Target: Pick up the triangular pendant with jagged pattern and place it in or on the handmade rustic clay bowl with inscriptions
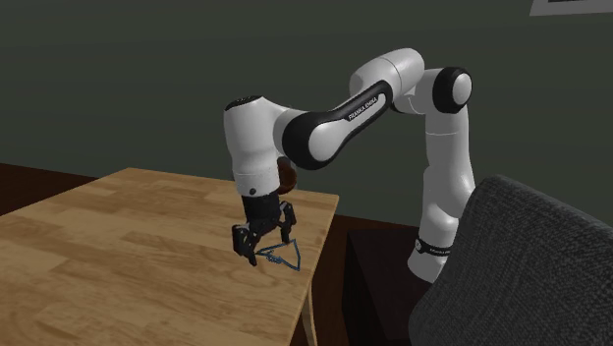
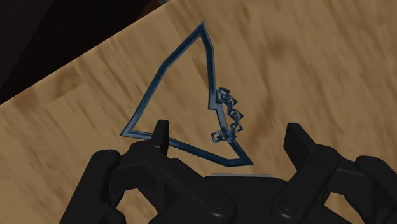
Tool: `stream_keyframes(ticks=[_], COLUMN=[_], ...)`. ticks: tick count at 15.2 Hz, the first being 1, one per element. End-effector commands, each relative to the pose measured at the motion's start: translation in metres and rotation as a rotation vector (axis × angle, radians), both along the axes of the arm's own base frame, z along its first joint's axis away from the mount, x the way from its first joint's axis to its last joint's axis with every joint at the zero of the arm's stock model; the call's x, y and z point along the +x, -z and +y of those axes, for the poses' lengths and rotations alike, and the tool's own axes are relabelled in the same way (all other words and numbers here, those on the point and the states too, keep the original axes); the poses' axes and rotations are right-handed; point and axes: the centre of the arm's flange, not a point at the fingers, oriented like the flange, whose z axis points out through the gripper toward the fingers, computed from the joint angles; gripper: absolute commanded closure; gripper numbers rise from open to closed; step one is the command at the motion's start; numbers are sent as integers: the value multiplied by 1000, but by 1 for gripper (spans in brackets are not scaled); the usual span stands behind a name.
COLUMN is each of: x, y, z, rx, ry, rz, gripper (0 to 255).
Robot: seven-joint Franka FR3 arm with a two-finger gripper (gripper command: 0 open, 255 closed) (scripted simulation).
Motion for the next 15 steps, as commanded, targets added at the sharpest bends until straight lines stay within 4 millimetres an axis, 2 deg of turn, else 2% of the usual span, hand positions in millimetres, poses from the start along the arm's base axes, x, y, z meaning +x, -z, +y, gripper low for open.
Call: stream_keyframes(ticks=[1,7,8,15], x=[0,0,0,0], y=[3,3,3,3], z=[1,1,1,1], rx=[0,0,0,0], ry=[0,0,0,0], rz=[-1,-1,-1,-1], gripper=[0,0,255,255])
